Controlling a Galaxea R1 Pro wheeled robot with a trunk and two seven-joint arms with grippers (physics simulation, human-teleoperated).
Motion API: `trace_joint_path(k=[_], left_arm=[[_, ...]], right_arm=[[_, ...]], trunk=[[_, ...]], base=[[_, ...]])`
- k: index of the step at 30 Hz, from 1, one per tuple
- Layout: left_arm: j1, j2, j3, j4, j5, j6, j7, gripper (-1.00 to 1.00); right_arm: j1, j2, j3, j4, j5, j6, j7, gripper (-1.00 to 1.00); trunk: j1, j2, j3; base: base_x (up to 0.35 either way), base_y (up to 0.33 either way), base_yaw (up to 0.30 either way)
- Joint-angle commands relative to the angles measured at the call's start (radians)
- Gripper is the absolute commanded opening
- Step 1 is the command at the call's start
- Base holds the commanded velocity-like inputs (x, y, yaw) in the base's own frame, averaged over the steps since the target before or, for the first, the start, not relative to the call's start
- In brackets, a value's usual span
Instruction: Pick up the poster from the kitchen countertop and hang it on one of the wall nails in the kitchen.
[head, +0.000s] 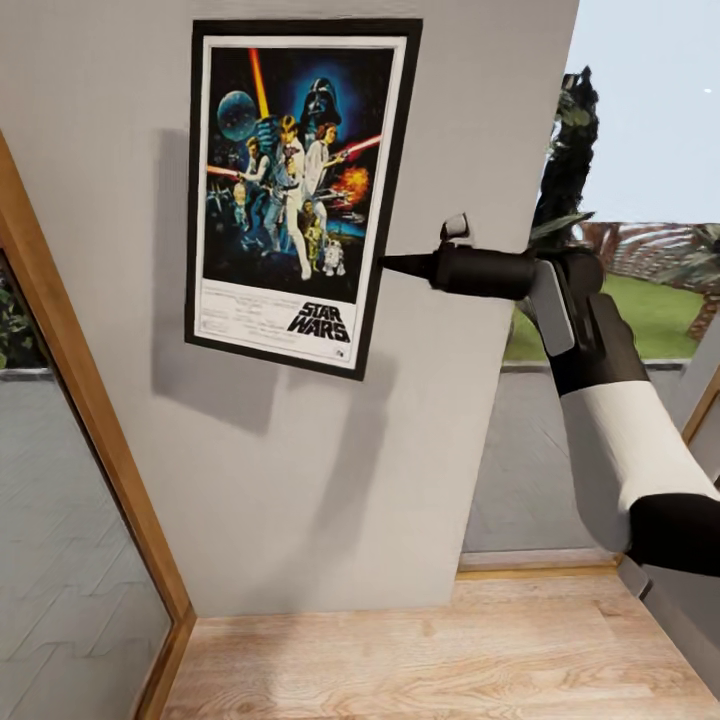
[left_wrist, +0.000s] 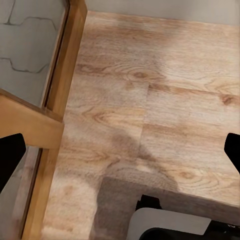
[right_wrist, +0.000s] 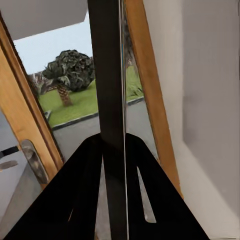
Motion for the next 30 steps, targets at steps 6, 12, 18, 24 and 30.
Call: trace_joint_path(k=[6, 12, 18, 24, 30], left_arm=[[0.0, 0.0, 0.001, -0.002, -0.001, -0.001, -0.002, 1.0], [0.0, 0.0, 0.001, -0.003, -0.001, -0.001, -0.002, 1.0], [0.0, 0.0, 0.001, -0.003, -0.001, -0.001, -0.002, 1.0], [0.0, 0.0, 0.001, -0.003, -0.001, -0.001, -0.002, 1.0], [0.0, 0.0, 0.001, -0.003, -0.002, -0.001, -0.002, 1.0]], right_arm=[[-0.01, 0.001, 0.022, 0.038, -0.006, 0.006, 0.063, -1.0], [-0.012, 0.0, 0.073, 0.046, -0.006, 0.006, 0.102, -1.0], [-0.012, -0.003, 0.113, 0.0, -0.005, 0.006, 0.11, -1.0], [-0.012, -0.007, 0.116, -0.037, -0.003, 0.006, 0.11, -1.0], [-0.012, -0.009, 0.117, -0.046, -0.001, 0.006, 0.11, -1.0]], trunk=[[0.001, -0.002, -0.002], [0.001, -0.002, -0.002], [0.001, -0.002, -0.002], [0.001, -0.002, -0.002], [0.001, -0.002, -0.002]], base=[[0.0, 0.0, 0.0], [0.0, 0.0, 0.0], [0.0, 0.0, 0.0], [0.0, 0.0, 0.0], [0.0, 0.0, 0.0]])
